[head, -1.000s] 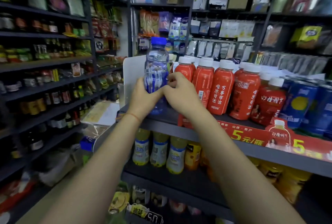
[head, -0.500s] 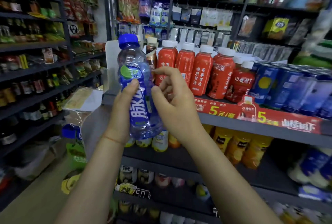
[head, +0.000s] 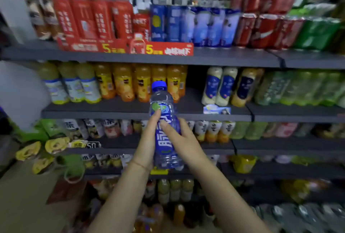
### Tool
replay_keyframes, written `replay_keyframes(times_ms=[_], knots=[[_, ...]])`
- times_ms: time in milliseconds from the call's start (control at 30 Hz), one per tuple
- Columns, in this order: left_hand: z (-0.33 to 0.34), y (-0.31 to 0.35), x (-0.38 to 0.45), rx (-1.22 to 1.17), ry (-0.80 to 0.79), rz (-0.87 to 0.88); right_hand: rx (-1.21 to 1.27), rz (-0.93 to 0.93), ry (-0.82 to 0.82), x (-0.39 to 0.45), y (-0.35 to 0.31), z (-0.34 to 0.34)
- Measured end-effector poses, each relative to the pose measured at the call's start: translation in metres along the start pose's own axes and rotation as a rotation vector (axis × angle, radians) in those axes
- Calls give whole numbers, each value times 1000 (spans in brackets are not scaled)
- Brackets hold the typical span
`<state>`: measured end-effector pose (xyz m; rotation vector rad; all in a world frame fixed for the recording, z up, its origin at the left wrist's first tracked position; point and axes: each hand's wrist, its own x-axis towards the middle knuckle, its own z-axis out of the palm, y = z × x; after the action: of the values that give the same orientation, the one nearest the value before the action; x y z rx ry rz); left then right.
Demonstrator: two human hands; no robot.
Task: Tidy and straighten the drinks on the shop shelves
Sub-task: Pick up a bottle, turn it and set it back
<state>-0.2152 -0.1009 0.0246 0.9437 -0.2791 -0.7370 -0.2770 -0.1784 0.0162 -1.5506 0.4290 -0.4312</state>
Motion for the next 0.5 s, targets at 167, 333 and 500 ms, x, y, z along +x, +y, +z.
replay_keyframes(times_ms=[167,333,500], knots=[[80,-109,13,161,24,-174,133,208,188,-48,42,-123],[139,-194,31,239,-47,-346,307,342,310,-65,81,-218],[203,-271,78,216,-78,-424,315,425,330,-53,115,-318]])
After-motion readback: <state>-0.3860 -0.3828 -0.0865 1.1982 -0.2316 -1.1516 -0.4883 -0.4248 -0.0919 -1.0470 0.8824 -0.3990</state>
